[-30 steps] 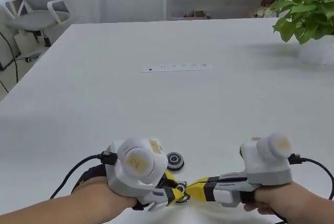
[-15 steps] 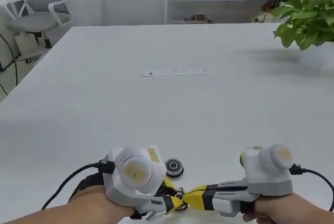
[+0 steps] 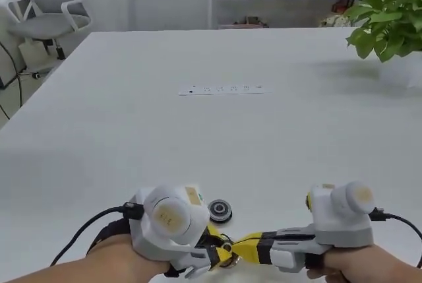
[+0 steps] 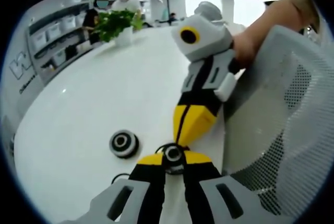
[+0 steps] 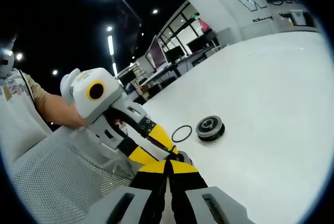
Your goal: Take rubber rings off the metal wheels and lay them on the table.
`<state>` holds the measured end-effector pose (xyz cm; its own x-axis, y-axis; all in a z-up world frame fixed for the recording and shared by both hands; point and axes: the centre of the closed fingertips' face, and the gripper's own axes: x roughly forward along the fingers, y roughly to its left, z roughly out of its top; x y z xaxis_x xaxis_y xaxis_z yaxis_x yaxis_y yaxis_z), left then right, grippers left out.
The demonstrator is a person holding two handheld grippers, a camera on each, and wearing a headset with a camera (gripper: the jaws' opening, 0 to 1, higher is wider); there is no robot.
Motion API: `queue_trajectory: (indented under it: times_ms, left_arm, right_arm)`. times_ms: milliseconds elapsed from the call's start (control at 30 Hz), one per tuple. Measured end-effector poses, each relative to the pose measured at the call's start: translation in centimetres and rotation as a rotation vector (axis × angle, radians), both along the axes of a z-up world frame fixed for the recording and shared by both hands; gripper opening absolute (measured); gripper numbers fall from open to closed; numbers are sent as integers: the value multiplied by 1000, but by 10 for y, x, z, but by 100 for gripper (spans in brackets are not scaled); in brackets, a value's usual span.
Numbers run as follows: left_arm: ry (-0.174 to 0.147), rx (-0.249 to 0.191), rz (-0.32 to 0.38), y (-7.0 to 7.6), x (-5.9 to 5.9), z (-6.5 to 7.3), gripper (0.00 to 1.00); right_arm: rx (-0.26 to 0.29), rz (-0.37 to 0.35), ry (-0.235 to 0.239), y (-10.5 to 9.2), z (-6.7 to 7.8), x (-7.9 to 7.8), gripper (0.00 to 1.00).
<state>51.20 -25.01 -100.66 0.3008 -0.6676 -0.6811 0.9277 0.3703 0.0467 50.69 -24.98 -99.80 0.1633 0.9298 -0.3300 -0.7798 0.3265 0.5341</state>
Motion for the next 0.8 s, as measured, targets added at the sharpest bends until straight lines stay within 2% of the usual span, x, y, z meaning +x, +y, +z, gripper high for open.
queue_trajectory:
  times_ms: [267,500,633,800]
  left_arm:
    - [7,-11,0,-1,0,0,13]
    - [8,-4,-11,-1,0,1,16]
    - [18,-13,-18,-1,-3,4,20]
    - [44,-53,-14,0,-6,14,25]
  right_arm:
    - [-12,-16,5,-3,-2,3,0]
    - [-10,-16,7,-3,-2,3,0]
    - [-8,-11,6,-2,-1,2,0]
    - [-5,-6,7,-2,0,2,0]
